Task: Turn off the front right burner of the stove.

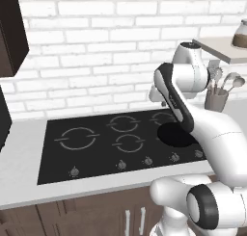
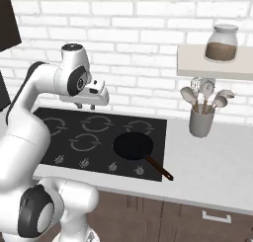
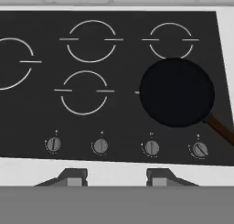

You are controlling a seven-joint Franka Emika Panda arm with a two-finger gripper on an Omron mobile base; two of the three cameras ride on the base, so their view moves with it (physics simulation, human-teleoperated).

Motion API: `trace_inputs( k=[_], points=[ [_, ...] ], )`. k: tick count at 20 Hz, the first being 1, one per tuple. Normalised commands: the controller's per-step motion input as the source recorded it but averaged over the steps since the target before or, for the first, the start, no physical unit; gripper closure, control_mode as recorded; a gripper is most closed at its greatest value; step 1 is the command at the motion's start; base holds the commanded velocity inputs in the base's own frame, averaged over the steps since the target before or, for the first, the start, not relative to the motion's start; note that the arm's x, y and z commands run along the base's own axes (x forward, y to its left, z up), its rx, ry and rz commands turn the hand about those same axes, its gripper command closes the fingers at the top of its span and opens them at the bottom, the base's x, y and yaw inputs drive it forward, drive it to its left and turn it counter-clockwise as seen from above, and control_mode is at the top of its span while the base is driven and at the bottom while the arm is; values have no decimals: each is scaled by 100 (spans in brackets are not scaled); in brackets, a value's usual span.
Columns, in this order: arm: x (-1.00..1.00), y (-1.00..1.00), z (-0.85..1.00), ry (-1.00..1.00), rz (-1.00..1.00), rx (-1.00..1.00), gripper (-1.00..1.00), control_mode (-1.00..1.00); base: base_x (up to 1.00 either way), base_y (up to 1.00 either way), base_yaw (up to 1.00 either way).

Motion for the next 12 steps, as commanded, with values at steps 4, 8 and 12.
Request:
trace_inputs(
  k=[4,8,12],
  points=[
    [-37,-10,-4,0,-2,0,-100,-100,0,0,0],
    [-80,-37,-16,0,-9,3,-100,-100,0,0,0],
    [-98,-48,-23,0,-13,6,-100,-100,0,0,0]
  ],
)
